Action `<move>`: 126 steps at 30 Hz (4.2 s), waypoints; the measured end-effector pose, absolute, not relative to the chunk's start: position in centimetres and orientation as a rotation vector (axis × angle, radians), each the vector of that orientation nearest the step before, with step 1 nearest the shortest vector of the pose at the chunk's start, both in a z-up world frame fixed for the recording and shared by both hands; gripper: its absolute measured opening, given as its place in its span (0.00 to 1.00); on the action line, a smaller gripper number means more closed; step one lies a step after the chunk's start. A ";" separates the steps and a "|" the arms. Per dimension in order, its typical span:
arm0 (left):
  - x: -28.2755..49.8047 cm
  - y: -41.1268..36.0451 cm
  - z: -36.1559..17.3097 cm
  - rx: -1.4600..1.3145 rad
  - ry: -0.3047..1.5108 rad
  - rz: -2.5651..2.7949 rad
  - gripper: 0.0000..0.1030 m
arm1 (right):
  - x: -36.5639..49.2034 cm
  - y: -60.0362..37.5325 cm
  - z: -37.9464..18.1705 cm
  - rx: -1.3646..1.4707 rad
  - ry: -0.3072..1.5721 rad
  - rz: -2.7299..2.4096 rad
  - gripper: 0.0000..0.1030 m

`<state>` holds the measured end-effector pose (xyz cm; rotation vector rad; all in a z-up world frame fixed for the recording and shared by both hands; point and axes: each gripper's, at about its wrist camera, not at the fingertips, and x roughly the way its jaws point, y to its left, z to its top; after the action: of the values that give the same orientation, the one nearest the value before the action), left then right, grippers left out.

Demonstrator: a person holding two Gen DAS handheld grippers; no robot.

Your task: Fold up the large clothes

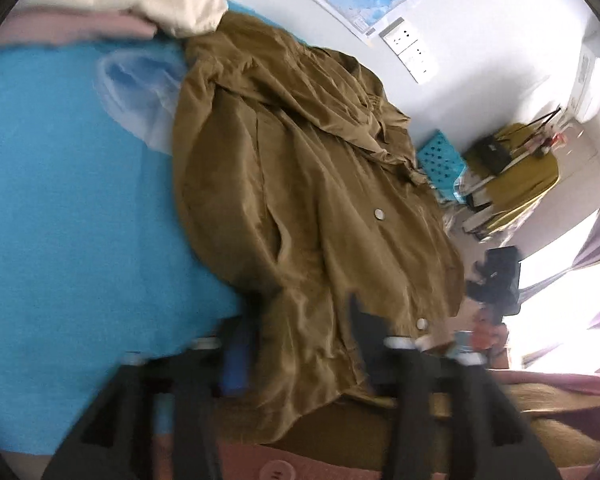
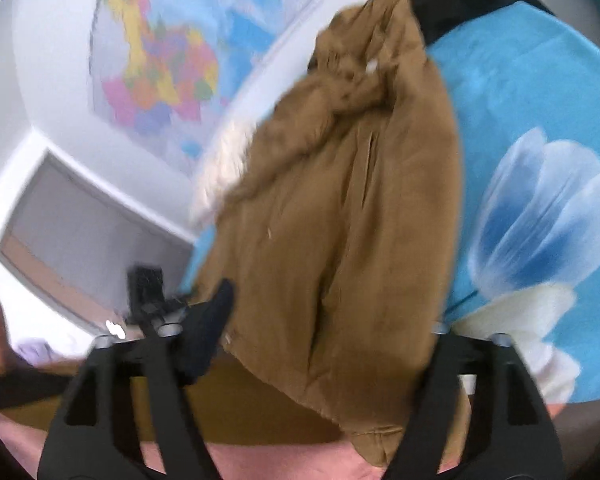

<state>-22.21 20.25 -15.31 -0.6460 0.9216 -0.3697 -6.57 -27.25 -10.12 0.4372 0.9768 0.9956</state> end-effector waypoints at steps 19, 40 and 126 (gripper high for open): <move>-22.5 20.5 -11.6 -0.592 0.839 -0.335 0.11 | -7.9 -26.4 -7.9 0.472 0.917 1.101 0.47; -25.4 21.4 -7.3 -0.558 0.704 -0.298 0.09 | -11.5 -27.9 -1.3 0.560 0.643 1.144 0.10; 12.0 30.0 -6.2 -0.490 0.991 -0.116 0.13 | 23.5 -19.1 -0.1 0.748 0.971 0.698 0.29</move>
<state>11.98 29.95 -6.20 -0.4897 0.9914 -0.1157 23.52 -19.10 -0.14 0.7484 0.9713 0.6979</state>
